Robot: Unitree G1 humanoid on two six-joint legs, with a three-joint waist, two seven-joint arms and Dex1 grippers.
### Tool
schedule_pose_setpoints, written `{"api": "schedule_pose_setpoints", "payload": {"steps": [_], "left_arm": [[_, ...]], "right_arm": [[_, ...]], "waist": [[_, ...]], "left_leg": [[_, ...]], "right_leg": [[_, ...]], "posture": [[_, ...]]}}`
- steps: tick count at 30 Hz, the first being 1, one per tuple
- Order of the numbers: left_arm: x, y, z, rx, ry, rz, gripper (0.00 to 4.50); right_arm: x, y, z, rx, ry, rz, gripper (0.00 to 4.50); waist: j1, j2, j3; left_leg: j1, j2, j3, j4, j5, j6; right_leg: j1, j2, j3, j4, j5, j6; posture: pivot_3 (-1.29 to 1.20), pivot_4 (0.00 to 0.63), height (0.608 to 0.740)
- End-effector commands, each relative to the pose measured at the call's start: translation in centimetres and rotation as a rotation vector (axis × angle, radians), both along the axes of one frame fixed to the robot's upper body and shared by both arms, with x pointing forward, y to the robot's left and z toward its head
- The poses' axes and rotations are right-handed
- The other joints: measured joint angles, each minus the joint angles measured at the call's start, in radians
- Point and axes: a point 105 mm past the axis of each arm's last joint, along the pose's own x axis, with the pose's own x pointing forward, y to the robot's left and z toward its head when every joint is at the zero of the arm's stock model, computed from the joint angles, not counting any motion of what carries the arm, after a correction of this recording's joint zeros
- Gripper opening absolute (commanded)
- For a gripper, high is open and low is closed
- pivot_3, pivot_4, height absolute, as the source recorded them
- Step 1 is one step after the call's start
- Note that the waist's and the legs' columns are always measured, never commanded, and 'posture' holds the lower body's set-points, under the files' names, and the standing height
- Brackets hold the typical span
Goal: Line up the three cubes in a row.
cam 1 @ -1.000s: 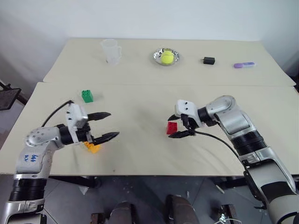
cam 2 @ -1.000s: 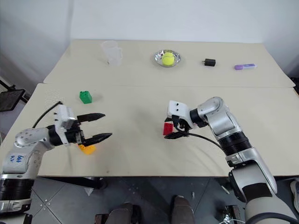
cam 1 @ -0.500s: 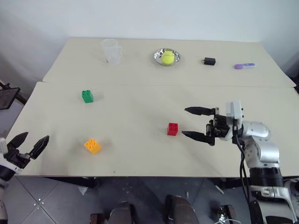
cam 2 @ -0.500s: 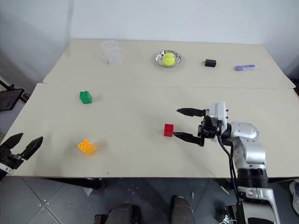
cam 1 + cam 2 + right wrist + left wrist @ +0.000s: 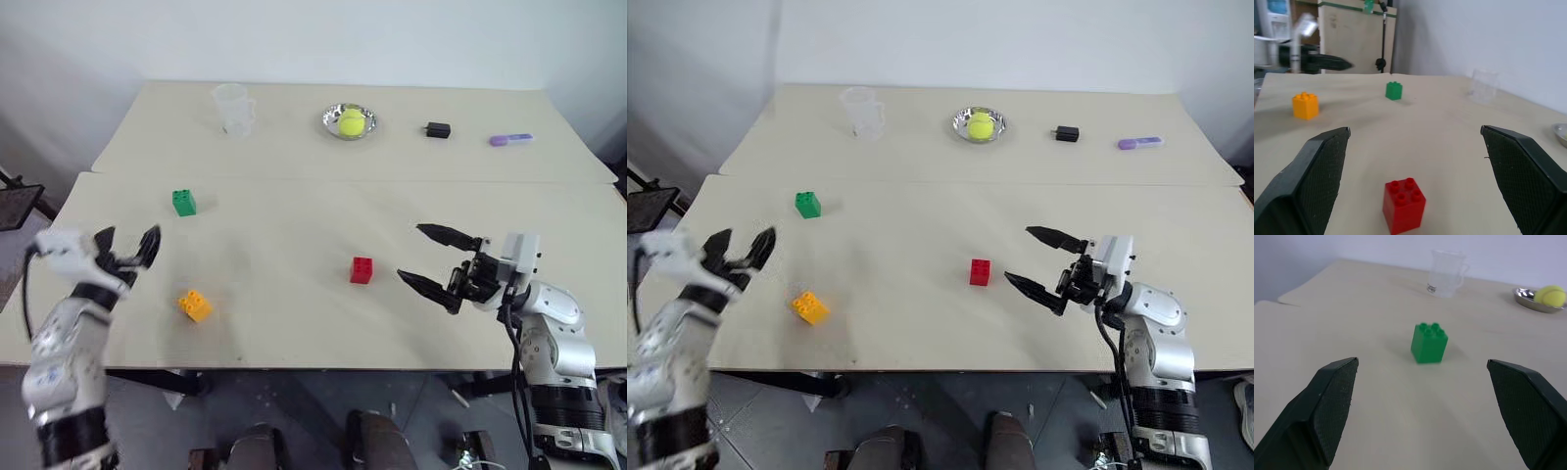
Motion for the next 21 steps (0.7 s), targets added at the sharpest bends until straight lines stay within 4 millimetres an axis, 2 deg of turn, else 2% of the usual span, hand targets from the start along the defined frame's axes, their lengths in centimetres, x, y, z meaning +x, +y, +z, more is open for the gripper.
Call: {"api": "schedule_pose_setpoints", "payload": {"steps": [1,3,7,11,15,18,21], "left_arm": [[2.1,0.3,0.4,-0.053,0.058,0.122,4.50],[3.9,-1.2,0.7,-0.032,0.079,0.084,4.50],[6.9,-1.9,0.9,-0.015,0.110,0.115,4.50],[8.4,-2.9,0.5,0.010,0.144,0.091,4.50],[8.8,-2.8,0.2,0.017,0.152,0.082,4.50],[8.9,-2.8,-0.1,0.019,0.160,0.063,3.88],[9.1,-2.7,0.0,0.039,0.153,0.060,2.95]], "right_arm": [[-0.7,0.7,0.4,-0.029,-0.026,0.040,4.48],[-0.8,1.1,0.3,-0.032,-0.016,0.059,4.48],[-1.0,2.0,0.4,-0.029,0.001,0.095,4.48],[-1.1,2.5,0.6,-0.031,0.003,0.108,4.48],[-1.1,2.4,0.5,-0.035,0.005,0.100,4.48],[-1.1,2.2,0.2,-0.033,0.013,0.086,4.50],[-1.1,2.4,0.0,-0.027,0.015,0.080,4.50]], "waist": [[-0.002,0.000,0.000],[-0.005,0.000,0.000],[-0.003,0.000,0.000],[-0.003,0.000,0.000],[-0.003,0.000,0.000],[-0.002,-0.001,0.000],[-0.002,-0.001,0.000]], "left_leg": [[0.000,0.000,0.000,0.000,0.000,0.000],[0.000,0.000,0.001,-0.001,0.000,0.000],[0.000,0.000,0.001,-0.001,0.000,0.000],[-0.001,0.000,0.001,-0.001,0.000,0.000],[-0.001,0.000,0.001,-0.001,0.000,0.000],[-0.001,0.001,0.001,-0.001,0.000,-0.001],[-0.001,0.000,0.002,-0.001,0.000,-0.001]], "right_leg": [[0.000,0.000,0.000,0.000,0.000,0.000],[0.000,0.000,-0.001,-0.001,0.000,0.000],[-0.001,0.001,-0.002,-0.001,0.000,0.000],[0.000,0.002,-0.002,-0.003,0.000,0.000],[-0.001,0.002,-0.002,-0.003,0.000,0.000],[-0.001,0.002,-0.002,-0.003,0.000,0.000],[-0.001,0.002,-0.002,-0.003,0.000,0.000]], "posture": [[0.00,0.150,0.740],[0.00,0.150,0.740],[0.00,0.150,0.740],[0.00,0.150,0.740],[0.00,0.150,0.740],[0.00,0.150,0.740],[0.00,0.150,0.740]]}}
